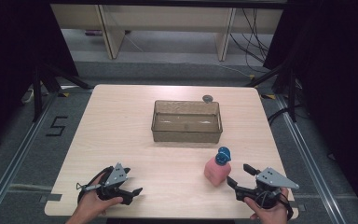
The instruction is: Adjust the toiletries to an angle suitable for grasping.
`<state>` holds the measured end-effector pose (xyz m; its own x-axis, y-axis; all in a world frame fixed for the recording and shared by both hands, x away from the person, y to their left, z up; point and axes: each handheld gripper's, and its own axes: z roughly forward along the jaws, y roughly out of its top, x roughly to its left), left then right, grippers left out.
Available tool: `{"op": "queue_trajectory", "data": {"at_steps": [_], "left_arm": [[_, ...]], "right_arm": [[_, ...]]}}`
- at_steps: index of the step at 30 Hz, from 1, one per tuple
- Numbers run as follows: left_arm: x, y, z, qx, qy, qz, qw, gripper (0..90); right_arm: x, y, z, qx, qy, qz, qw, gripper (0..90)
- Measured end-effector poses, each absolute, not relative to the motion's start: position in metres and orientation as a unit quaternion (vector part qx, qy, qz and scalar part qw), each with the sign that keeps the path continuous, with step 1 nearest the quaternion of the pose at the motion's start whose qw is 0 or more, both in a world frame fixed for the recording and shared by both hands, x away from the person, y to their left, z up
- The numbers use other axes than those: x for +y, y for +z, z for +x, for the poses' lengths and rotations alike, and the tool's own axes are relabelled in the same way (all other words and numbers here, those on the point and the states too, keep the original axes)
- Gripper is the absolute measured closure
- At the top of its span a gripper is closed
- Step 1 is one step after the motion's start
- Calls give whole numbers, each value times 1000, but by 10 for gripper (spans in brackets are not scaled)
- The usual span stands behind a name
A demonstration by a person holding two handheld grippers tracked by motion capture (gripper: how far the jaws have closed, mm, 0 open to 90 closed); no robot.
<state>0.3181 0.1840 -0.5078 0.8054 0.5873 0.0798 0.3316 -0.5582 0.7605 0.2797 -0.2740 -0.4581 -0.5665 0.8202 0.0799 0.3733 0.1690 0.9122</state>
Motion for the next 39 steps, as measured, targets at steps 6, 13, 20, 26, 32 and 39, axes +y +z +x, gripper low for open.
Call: {"op": "queue_trajectory", "data": {"at_steps": [6,13,20,26,32,39], "left_arm": [[184,-508,319,270,172,865,387,158],[185,-508,319,273,170,863,390,158],[185,-507,319,267,168,865,390,159],[185,-506,319,275,161,862,393,159],[184,-506,320,277,162,861,395,159],[181,-506,321,274,165,861,395,159]], "right_arm": [[-269,-455,284,737,496,396,231,246],[-265,-455,289,735,500,392,236,254],[-259,-454,294,736,505,386,234,264],[-258,-454,298,743,499,380,233,273],[-252,-454,301,739,504,388,221,287],[-248,-455,308,743,503,383,220,299]]}}
